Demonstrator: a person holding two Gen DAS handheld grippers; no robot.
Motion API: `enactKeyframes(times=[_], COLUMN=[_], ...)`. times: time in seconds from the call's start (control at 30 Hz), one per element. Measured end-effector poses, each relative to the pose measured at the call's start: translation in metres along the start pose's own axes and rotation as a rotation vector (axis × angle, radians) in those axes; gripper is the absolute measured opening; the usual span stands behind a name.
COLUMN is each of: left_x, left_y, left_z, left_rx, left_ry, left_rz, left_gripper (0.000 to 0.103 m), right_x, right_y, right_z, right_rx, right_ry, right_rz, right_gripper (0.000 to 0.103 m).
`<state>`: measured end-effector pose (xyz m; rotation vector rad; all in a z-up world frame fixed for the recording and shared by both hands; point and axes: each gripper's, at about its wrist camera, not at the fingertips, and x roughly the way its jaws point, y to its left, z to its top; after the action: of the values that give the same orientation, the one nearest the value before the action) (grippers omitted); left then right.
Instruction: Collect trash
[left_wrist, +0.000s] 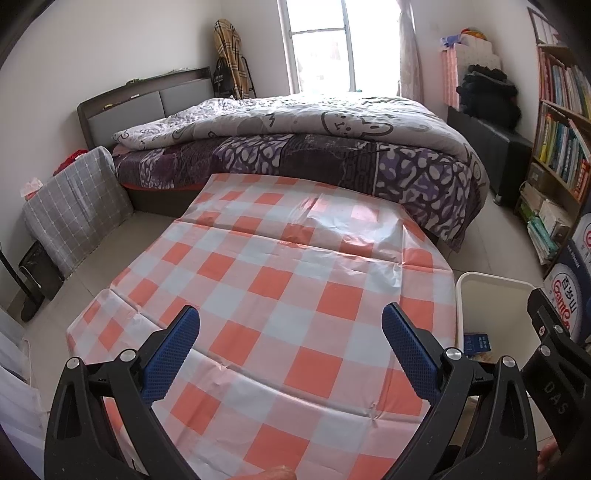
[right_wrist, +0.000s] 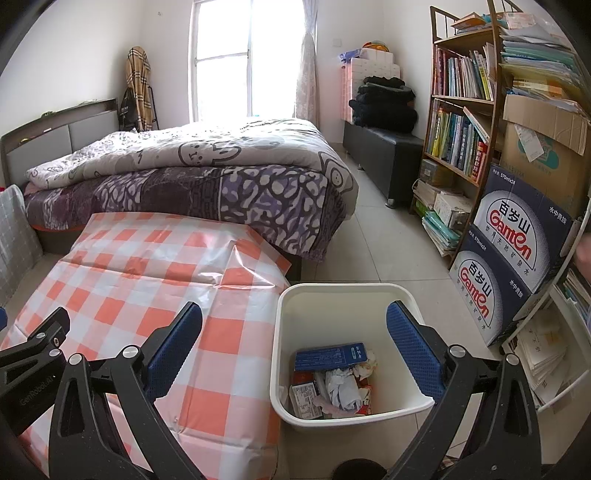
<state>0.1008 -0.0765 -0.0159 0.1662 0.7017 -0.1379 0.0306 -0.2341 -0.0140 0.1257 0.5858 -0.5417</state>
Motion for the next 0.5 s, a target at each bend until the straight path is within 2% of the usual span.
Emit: enactKeyframes(times=[0.5], left_x=[0.0001], left_y=[-0.0015], left_z=[0.0004], left_rx=[0.004], left_ry=[0.000], left_rz=[0.002], left_gripper=[0.096], right_x=[0.0007], right_y=[-0.0002], right_z=[-0.0005], right_rx=[-0.002], right_ry=[0.005], right_rz=[0.001], right_gripper=[0.096])
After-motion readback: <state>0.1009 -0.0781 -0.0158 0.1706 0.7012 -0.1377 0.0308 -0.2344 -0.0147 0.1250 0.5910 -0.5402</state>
